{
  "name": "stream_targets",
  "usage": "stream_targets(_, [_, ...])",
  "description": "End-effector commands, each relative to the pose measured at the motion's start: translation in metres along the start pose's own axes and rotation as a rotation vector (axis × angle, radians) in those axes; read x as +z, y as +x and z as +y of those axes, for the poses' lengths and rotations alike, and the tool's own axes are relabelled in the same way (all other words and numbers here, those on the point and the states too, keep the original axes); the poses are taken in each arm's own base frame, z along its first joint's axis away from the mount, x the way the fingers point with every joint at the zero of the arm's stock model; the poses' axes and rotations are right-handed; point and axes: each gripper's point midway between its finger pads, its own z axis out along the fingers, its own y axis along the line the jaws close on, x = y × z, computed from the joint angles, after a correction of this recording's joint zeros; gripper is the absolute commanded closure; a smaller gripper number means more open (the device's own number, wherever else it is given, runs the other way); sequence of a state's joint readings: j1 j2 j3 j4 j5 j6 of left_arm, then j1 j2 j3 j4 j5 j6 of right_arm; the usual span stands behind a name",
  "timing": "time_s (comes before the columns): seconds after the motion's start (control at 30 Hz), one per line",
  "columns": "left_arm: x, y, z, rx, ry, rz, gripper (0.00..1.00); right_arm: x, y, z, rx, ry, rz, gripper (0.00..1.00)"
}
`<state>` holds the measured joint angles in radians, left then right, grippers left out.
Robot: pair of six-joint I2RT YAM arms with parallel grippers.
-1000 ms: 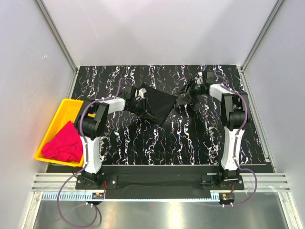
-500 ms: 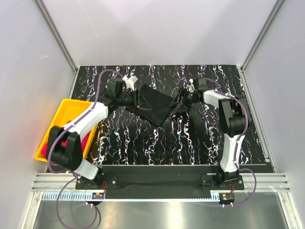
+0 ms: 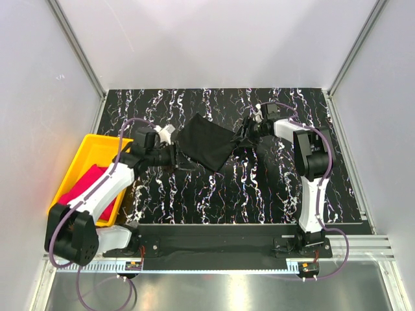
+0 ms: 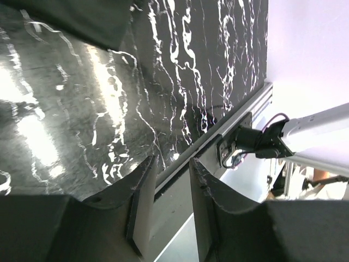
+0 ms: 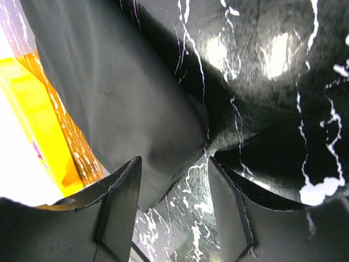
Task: Fold and stack the t-shirts
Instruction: Neatly place the folded tshirt to the corner
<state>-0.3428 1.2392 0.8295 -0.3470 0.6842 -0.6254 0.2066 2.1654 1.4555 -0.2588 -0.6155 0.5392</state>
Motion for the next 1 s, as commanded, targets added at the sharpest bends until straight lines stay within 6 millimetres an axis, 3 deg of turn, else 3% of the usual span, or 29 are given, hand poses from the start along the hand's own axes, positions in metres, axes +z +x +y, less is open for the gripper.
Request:
stream_targets(0.0, [-0.013, -0.005, 0.004, 0.005, -0.001, -0.050, 0.65, 0.003, -0.013, 0.000, -0.026, 0.003, -0.028, 0.41])
stream_targets(0.13, [-0.024, -0.008, 0.011, -0.014, -0.004, -0.078, 0.65, 0.008, -0.009, -0.004, -0.019, 0.001, -0.010, 0.44])
stream_targets(0.23, [-0.027, -0.008, 0.012, -0.013, -0.006, -0.087, 0.65, 0.011, -0.009, -0.007, -0.019, 0.002, -0.005, 0.57])
stream_targets(0.5, [-0.029, -0.001, 0.014, -0.009, -0.002, -0.086, 0.65, 0.014, -0.016, -0.004, -0.017, -0.009, -0.012, 0.67])
stream_targets(0.7, [-0.034, 0.003, 0.013, -0.001, 0.009, -0.098, 0.65, 0.016, -0.017, -0.006, 0.028, 0.009, -0.022, 0.91])
stream_targets(0.77, [-0.034, 0.005, 0.012, 0.002, 0.017, -0.092, 0.64, 0.010, -0.017, -0.005, 0.068, 0.032, -0.045, 0.96])
stream_targets(0.8, [-0.035, 0.005, 0.010, 0.007, 0.021, -0.095, 0.65, 0.009, -0.013, -0.015, 0.092, 0.074, -0.057, 0.99])
stream_targets(0.87, [-0.036, 0.007, 0.010, 0.015, 0.028, -0.096, 0.65, -0.007, -0.015, -0.009, 0.116, 0.100, -0.107, 1.00])
stream_targets(0.9, [-0.036, 0.007, 0.010, 0.021, 0.030, -0.101, 0.65, -0.011, -0.009, -0.023, 0.142, 0.155, -0.126, 1.00])
stream_targets(0.93, [-0.038, 0.008, 0.010, 0.029, 0.030, -0.109, 0.65, -0.023, -0.012, -0.020, 0.148, 0.170, -0.164, 1.00])
stream_targets(0.97, [-0.038, 0.009, 0.009, 0.037, 0.034, -0.114, 0.65, -0.031, -0.007, -0.029, 0.220, 0.216, -0.172, 1.00])
